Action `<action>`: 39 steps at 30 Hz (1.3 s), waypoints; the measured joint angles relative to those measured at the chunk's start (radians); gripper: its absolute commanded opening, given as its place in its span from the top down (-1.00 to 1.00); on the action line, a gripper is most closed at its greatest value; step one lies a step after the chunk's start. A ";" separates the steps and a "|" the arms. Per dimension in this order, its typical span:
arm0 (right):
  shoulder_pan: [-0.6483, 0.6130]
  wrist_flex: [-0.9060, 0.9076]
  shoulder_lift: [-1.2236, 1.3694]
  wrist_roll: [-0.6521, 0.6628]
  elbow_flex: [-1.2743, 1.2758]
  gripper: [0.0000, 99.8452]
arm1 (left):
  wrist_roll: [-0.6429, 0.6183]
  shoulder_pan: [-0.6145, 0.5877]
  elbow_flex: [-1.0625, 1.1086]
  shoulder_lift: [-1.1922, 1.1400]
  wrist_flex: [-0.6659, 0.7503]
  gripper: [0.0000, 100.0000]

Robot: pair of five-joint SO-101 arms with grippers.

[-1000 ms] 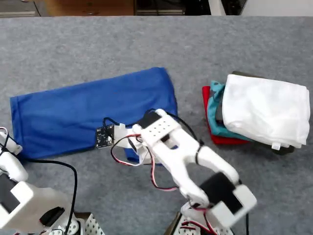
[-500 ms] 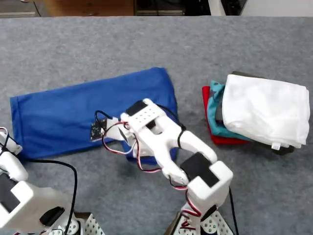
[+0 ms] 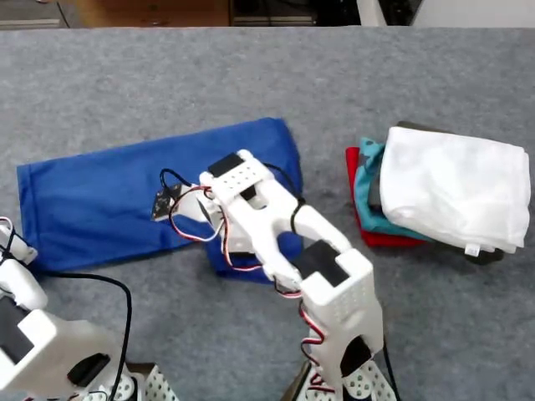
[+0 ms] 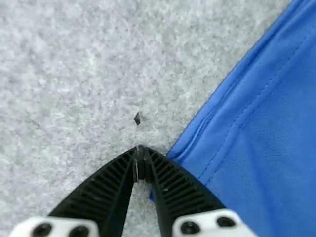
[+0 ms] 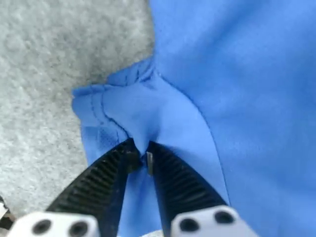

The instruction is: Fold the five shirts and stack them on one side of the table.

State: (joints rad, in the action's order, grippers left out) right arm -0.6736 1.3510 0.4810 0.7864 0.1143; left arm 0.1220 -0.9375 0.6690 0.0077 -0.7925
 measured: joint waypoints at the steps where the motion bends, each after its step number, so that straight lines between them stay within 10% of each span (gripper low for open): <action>1: 0.002 0.003 0.002 0.000 -0.005 0.99 | 0.000 0.000 0.000 0.000 0.000 0.96; 19: 0.091 0.362 0.226 -0.005 -0.749 0.99 | 0.000 0.000 0.000 0.000 0.000 0.96; 33: 0.068 0.413 0.462 0.230 -1.231 0.97 | 0.000 0.000 0.000 0.000 0.000 0.96; 39: 0.066 0.313 0.465 0.244 -1.312 0.43 | 0.000 0.000 0.000 0.000 0.000 0.96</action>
State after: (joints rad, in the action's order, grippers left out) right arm -0.6076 1.6640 0.9459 1.0303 -1.1976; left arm 0.1220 -0.9375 0.6690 0.0077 -0.7925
